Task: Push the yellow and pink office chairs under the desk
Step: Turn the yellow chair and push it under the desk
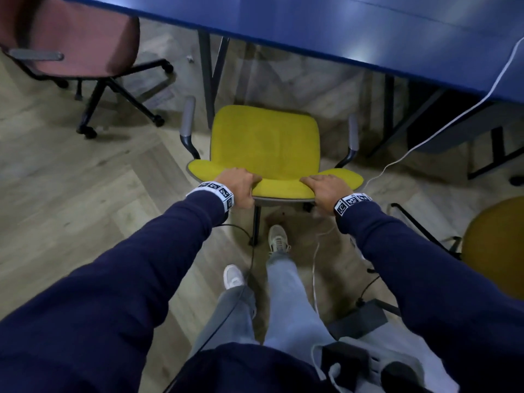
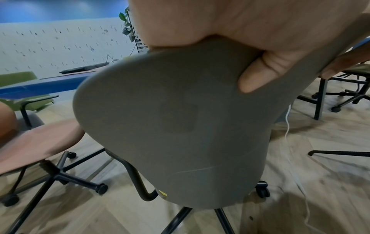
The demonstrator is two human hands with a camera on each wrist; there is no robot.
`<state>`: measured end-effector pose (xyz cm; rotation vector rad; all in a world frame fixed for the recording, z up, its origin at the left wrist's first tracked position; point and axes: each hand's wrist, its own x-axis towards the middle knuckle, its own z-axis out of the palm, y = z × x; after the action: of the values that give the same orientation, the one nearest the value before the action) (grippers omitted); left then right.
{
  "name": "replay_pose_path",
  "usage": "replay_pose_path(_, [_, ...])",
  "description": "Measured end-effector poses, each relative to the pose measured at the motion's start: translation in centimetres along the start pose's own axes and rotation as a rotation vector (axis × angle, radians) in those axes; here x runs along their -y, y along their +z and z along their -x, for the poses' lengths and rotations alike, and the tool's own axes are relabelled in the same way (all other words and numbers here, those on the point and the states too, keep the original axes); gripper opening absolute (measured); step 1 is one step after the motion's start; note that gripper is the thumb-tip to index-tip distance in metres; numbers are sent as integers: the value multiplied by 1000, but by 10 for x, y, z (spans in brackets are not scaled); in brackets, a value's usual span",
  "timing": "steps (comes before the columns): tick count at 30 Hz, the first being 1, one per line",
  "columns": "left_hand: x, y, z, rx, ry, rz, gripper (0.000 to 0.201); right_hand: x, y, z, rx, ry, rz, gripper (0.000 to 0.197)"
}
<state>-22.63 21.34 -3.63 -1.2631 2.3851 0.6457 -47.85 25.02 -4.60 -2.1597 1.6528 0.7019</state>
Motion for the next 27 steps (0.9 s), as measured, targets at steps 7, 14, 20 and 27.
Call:
replay_pose_path(7, [13, -23, -45, -56, -44, -84, 51, -16, -26, -35, -56, 24, -61, 67])
replay_pose_path(14, [30, -52, -94, -70, -98, -171, 49, -41, -55, -77, -73, 10, -53, 59])
replay_pose_path(20, [40, -82, -129, -74, -102, -158, 48, -66, -80, -114, -68, -2, -61, 50])
replay_pose_path(27, [62, -115, -166, -59, -109, -127, 53, -84, -107, -152, -87, 1, -57, 38])
